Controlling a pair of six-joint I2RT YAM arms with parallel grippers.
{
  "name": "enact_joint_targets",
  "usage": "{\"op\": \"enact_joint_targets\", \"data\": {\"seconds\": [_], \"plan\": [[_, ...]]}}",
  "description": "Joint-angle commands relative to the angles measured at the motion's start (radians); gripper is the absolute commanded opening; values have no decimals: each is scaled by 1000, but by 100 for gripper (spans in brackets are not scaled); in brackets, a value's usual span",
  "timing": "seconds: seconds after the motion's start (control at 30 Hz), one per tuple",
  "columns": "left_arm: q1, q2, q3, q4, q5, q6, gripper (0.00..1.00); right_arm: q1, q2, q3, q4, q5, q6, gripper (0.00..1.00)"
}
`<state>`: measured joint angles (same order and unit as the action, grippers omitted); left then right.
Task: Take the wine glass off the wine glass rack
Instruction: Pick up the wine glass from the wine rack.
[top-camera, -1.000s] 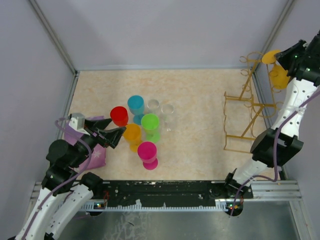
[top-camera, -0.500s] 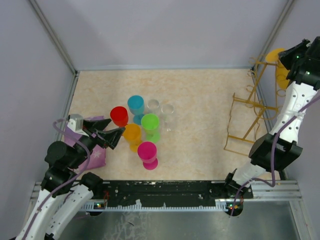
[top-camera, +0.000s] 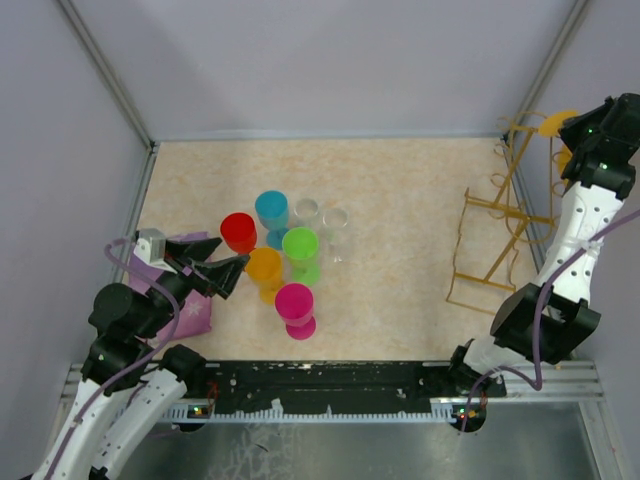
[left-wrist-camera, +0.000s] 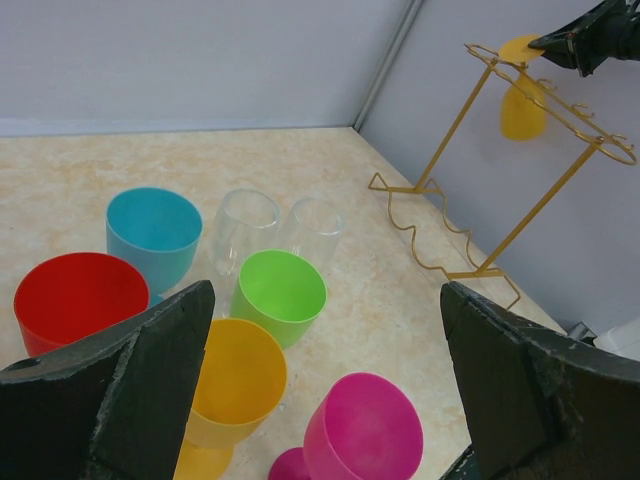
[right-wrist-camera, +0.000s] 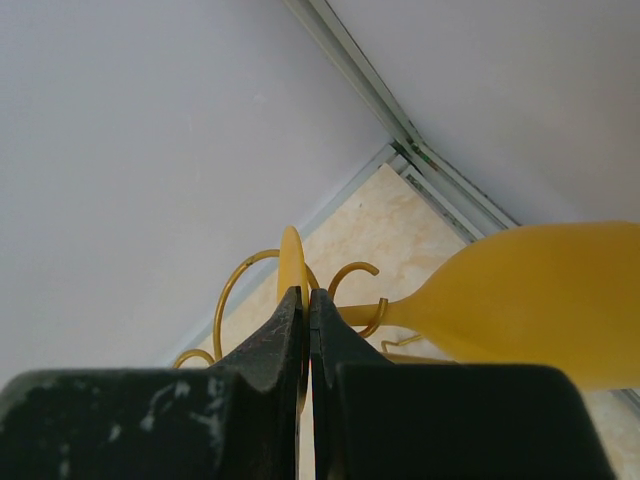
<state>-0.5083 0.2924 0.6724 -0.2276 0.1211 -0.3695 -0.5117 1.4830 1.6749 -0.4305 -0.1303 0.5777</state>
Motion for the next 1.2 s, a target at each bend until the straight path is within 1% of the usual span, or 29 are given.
{"op": "enact_joint_targets", "data": {"seconds": [0.0, 0.07, 0.17, 0.3, 0.4, 0.5, 0.6, 0.7, 0.8, 0.9, 0.97, 1.07, 1.17], "plan": [[-1, -10, 23, -4, -6, 11, 100, -1, -35, 3, 78, 73, 6, 0], [0, -9, 30, -4, -5, 19, 100, -1, -46, -16, 101, 115, -10, 0], [0, -3, 39, -3, -4, 27, 100, 7, -50, -24, 137, 119, -44, 0], [1, 9, 45, 3, 2, 27, 100, 56, -48, -10, 166, 122, -123, 0], [-1, 22, 57, -2, 4, 22, 100, 136, -47, 14, 150, 220, -208, 0], [0, 33, 73, -10, 5, 15, 100, 158, -52, 17, 146, 282, -249, 0], [0, 45, 86, -13, 6, 7, 100, 176, -61, 15, 141, 321, -313, 0], [1, 60, 86, -1, 10, -8, 100, 211, -68, 12, 150, 317, -378, 0], [0, 82, 93, 8, 23, -22, 100, 263, -61, 23, 154, 375, -475, 0], [1, 102, 107, 4, 34, -32, 100, 275, -49, 41, 149, 394, -507, 0], [-1, 105, 109, 2, 34, -35, 100, 295, -46, 38, 166, 427, -559, 0], [1, 107, 110, 3, 29, -28, 100, 303, -44, 37, 178, 437, -567, 0], [1, 113, 113, 4, 25, -19, 100, 306, -46, 32, 173, 377, -505, 0]]}}
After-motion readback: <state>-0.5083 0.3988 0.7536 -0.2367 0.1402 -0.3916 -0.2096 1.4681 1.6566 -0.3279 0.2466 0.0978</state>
